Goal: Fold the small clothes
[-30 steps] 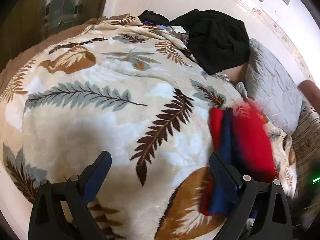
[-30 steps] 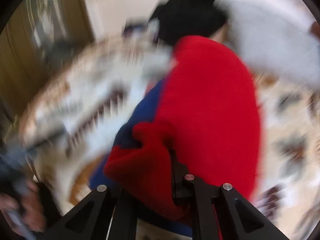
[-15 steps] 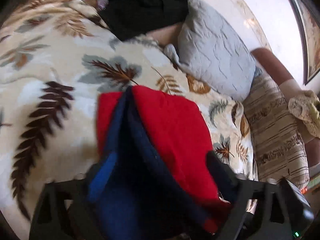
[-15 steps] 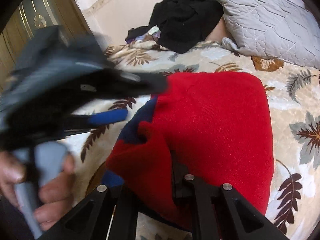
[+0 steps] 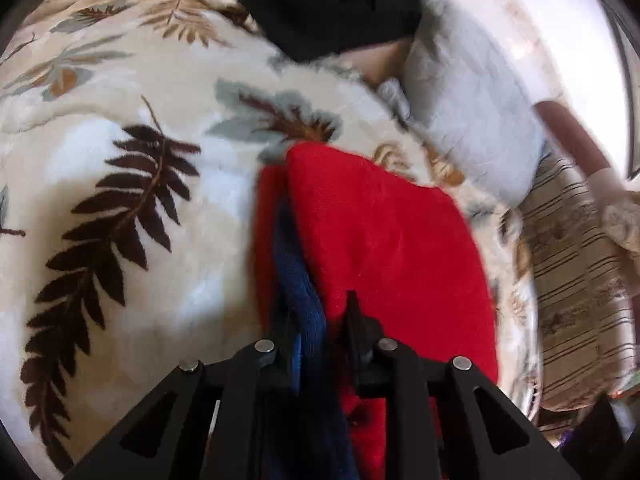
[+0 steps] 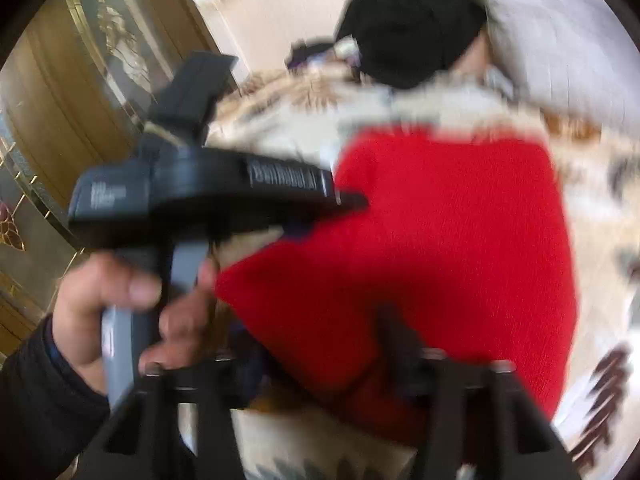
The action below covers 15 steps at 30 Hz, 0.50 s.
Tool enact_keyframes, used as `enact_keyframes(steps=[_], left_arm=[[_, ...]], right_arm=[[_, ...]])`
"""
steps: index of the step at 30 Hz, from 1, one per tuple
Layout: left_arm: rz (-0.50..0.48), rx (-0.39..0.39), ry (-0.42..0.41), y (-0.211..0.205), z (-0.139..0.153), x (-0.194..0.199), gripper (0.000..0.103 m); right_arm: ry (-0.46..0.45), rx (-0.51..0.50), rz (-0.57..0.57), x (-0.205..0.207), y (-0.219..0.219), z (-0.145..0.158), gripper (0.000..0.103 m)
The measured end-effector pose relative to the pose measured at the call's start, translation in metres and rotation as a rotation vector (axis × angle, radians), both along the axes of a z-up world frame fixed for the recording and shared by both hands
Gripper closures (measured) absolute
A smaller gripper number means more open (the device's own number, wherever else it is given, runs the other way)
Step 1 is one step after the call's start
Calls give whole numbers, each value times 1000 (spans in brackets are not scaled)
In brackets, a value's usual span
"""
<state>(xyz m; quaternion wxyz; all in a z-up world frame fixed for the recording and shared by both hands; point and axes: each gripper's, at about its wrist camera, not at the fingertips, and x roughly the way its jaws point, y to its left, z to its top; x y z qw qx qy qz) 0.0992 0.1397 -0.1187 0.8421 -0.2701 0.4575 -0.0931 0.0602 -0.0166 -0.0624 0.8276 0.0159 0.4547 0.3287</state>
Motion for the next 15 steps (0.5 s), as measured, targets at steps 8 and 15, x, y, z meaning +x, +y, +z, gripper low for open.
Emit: enact_keyframes(steps=[8, 15], left_arm=[[39, 67, -99, -5, 50, -39, 74], [-24, 243, -105, -45, 48, -77, 54]], right_arm=[[-20, 99, -68, -27, -53, 26, 41], [5, 147, -154, -46, -87, 22, 38]])
